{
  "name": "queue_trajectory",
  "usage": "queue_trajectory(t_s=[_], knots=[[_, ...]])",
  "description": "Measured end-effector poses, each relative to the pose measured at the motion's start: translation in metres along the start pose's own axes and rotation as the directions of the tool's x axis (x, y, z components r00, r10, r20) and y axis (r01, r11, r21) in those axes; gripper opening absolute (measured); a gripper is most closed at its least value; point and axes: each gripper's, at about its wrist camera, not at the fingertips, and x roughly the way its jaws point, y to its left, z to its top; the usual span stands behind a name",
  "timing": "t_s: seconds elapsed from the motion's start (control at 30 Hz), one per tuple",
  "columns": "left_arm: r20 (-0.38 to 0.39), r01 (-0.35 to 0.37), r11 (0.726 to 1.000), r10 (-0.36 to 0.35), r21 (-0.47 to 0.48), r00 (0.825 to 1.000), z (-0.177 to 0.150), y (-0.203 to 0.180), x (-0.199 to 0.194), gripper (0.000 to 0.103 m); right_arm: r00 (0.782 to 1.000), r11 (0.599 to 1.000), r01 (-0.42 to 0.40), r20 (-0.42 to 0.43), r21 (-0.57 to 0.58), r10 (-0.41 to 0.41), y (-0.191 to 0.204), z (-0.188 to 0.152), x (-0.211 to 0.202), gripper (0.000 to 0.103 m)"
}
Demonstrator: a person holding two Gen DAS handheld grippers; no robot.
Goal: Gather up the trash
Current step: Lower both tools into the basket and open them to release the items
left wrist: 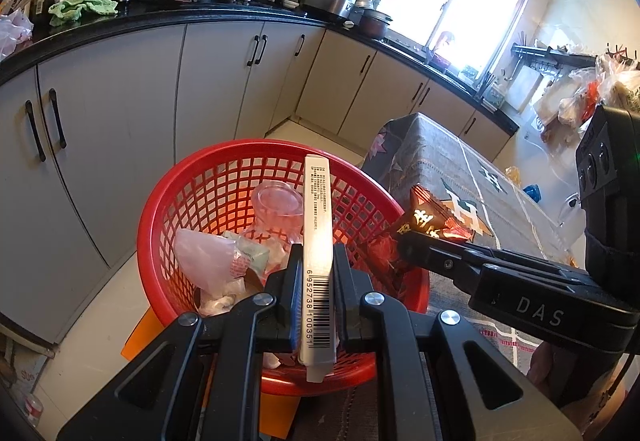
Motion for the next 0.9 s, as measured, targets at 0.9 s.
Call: queue_trajectory(t_s=[0.9], knots=[[-0.008,-0.004,1.0,0.004,0.023,1.0,-0.002,-0.0015,0.0061,0.013,1.0,1.0,-0.017,-0.009,0.019,0.017,-0.0019,0.0003,-0.0006,0.032]])
